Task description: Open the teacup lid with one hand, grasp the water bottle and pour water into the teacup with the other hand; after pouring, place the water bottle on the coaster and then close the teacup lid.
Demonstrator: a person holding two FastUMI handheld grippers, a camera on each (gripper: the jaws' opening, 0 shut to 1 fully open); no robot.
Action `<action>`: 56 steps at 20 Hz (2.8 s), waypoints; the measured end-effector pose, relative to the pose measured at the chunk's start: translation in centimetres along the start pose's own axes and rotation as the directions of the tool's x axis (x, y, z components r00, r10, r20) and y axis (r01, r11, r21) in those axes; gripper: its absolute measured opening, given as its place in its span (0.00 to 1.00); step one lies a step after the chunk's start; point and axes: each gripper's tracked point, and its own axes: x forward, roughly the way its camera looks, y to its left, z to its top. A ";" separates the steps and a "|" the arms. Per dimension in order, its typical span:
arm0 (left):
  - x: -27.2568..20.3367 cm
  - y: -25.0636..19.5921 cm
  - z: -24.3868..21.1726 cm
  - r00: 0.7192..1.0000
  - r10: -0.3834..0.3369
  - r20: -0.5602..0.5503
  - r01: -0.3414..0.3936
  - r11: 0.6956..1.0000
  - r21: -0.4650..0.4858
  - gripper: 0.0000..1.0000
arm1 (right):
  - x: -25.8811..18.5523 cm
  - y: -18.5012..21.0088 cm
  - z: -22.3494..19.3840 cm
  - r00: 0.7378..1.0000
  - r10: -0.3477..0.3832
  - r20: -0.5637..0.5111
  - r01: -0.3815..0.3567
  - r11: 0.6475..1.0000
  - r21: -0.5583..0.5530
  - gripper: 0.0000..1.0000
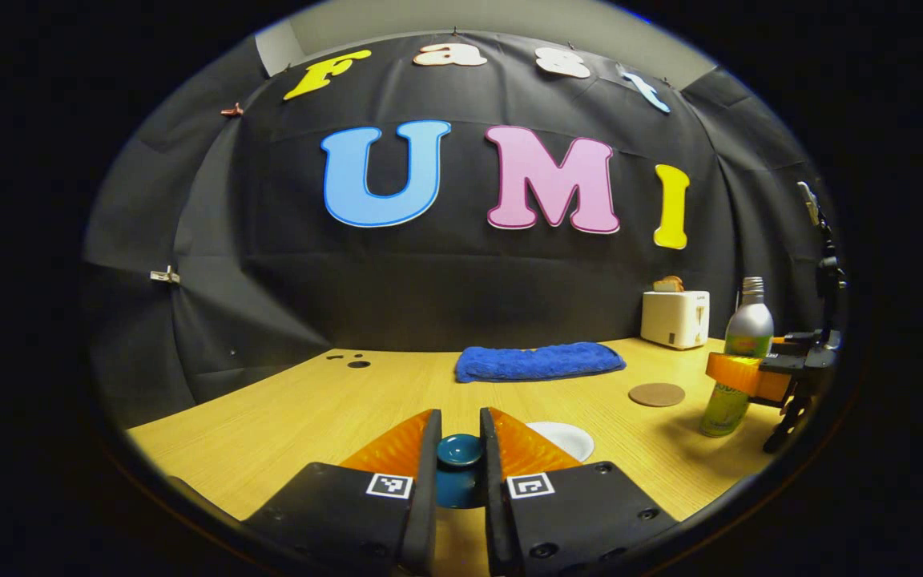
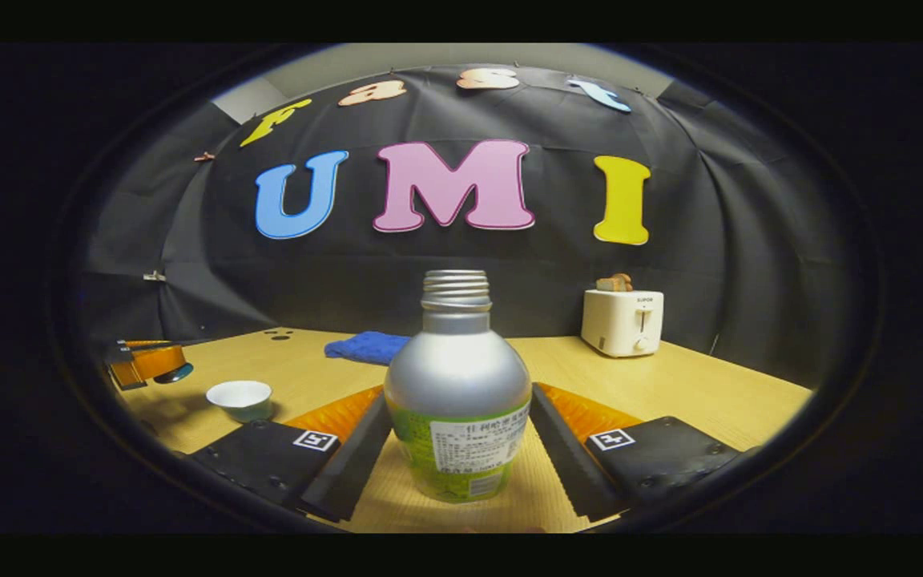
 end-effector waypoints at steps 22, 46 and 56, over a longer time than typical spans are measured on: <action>0.8 6.0 0.1 0.997 0.076 -0.001 -0.076 0.997 0.002 0.29 | 2.0 3.7 2.8 0.998 0.041 0.052 -0.006 0.839 -0.543 0.76; 0.3 12.4 -0.4 0.989 0.146 -0.002 -0.146 0.989 0.001 0.29 | 6.4 16.4 1.8 0.936 0.341 0.087 0.058 0.093 -0.994 0.75; 0.4 12.3 -0.5 0.991 0.133 -0.002 -0.133 0.991 0.001 0.29 | 7.2 16.1 0.0 0.924 0.382 0.037 0.084 -0.109 -0.990 0.75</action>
